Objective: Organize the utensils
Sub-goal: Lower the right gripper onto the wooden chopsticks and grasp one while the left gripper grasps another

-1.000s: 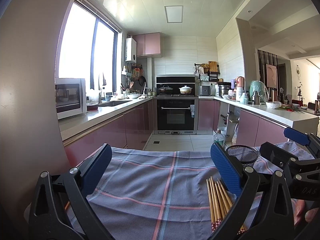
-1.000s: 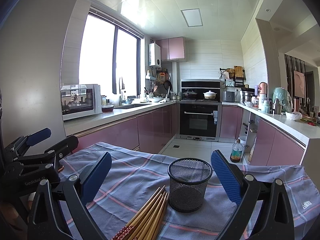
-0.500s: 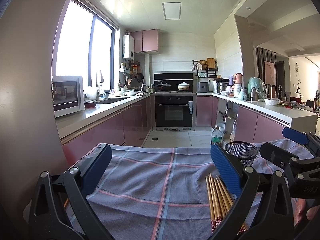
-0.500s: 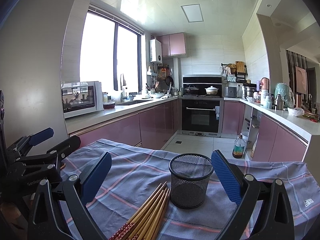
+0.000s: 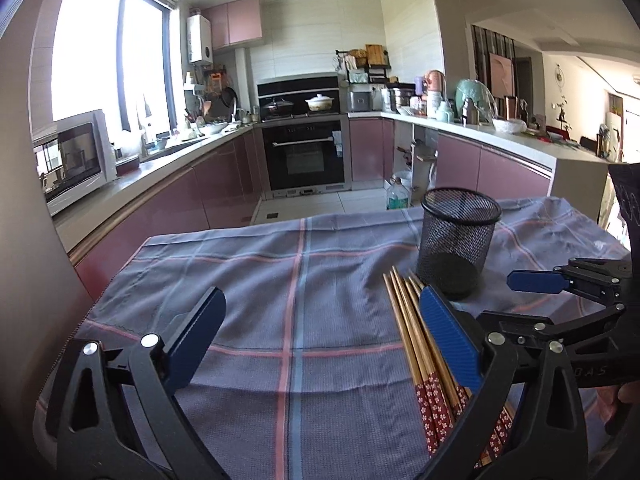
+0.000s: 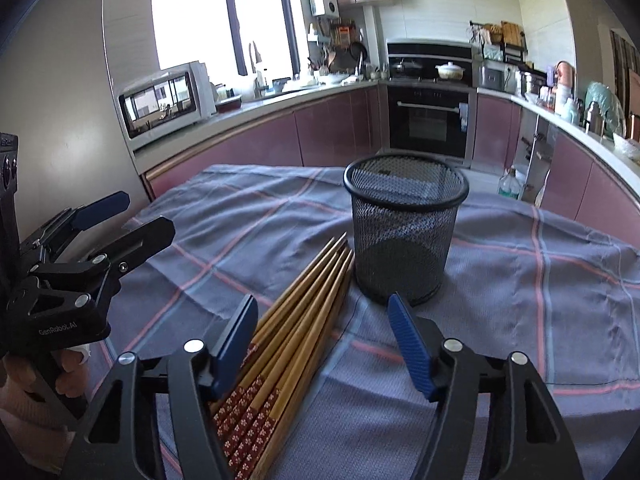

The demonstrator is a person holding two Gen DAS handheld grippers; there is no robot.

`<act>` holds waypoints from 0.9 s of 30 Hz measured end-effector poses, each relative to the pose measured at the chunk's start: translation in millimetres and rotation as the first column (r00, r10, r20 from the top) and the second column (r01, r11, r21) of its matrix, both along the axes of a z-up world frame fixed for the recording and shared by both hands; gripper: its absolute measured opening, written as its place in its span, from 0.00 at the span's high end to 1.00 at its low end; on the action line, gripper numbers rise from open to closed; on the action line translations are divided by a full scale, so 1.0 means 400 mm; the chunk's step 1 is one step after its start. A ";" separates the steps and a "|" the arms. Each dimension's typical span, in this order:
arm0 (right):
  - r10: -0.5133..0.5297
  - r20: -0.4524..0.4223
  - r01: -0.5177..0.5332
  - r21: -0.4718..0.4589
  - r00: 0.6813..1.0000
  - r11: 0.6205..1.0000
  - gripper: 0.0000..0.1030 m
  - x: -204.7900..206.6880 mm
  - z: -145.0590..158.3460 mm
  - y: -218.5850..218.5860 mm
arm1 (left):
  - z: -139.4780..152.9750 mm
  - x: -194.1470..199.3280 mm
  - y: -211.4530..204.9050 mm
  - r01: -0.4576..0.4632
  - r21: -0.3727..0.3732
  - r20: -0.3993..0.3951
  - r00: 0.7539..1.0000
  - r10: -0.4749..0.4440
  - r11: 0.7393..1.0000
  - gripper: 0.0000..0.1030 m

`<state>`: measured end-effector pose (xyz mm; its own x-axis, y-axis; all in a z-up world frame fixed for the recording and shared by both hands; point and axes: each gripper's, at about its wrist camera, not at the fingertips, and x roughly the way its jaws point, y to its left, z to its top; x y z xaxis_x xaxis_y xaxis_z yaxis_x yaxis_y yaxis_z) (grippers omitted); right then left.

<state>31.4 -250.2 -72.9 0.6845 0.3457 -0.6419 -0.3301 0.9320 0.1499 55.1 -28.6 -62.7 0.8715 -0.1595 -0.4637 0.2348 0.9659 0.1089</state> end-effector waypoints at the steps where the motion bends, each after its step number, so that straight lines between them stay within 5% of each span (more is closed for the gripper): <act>1: 0.008 -0.027 -0.008 0.003 1.000 1.000 0.50 0.006 -0.012 0.003 | -0.016 0.016 -0.011 0.019 0.008 -0.023 1.000 -0.018 1.000 0.10; 12: 0.057 -0.149 -0.054 0.024 0.987 0.998 0.77 0.046 -0.058 0.026 | -0.127 0.085 -0.093 0.154 0.030 -0.200 0.969 -0.146 0.988 0.28; 20: 0.055 -0.201 -0.046 0.049 0.978 0.998 0.81 0.066 -0.077 0.018 | -0.175 0.123 -0.145 0.208 0.037 -0.281 0.941 -0.190 0.977 0.40; 27: 0.072 -0.225 -0.051 0.095 0.972 0.994 0.84 0.071 -0.085 0.000 | -0.207 0.160 -0.150 0.224 -0.008 -0.365 0.907 -0.211 0.975 0.62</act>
<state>59.7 -250.2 -106.9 0.4997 0.4443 -0.7436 -0.3341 0.8909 0.3078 118.9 -88.8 -145.7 0.5884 -0.3049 -0.7488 0.4679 0.8837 0.0078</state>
